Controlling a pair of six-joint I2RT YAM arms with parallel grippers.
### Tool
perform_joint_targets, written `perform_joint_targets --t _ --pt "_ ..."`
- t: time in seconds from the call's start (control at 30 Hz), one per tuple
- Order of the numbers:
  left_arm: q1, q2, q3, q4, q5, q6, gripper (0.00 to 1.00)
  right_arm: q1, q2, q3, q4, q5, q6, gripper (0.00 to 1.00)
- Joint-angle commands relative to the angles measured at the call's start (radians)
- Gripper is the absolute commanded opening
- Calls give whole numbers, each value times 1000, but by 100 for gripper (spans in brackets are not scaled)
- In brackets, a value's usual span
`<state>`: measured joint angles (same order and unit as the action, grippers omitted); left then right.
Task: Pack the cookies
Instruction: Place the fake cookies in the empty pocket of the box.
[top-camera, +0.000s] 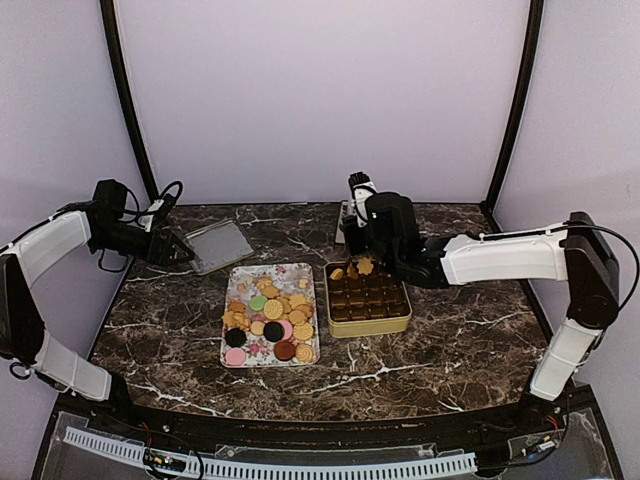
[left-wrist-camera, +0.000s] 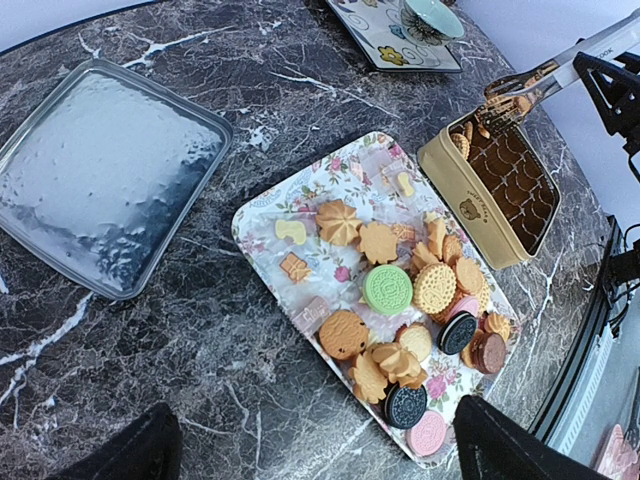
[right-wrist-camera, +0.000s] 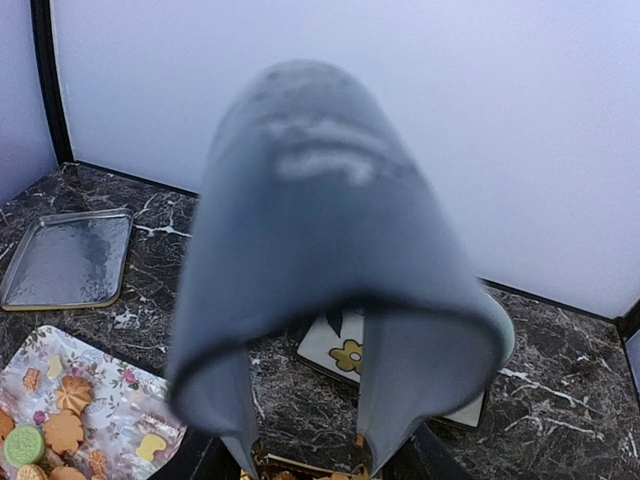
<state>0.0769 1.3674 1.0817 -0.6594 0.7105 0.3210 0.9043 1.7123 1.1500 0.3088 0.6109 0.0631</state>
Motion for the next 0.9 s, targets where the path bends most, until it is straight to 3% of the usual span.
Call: perform_joint_targets --t 0.0,0.87 --pt "9 -14 -12 1 12 4 97 10 10 43 50 45 -24 47" --pt "9 -13 -12 -5 20 4 97 -5 -109 -85 44 143 -52 43"
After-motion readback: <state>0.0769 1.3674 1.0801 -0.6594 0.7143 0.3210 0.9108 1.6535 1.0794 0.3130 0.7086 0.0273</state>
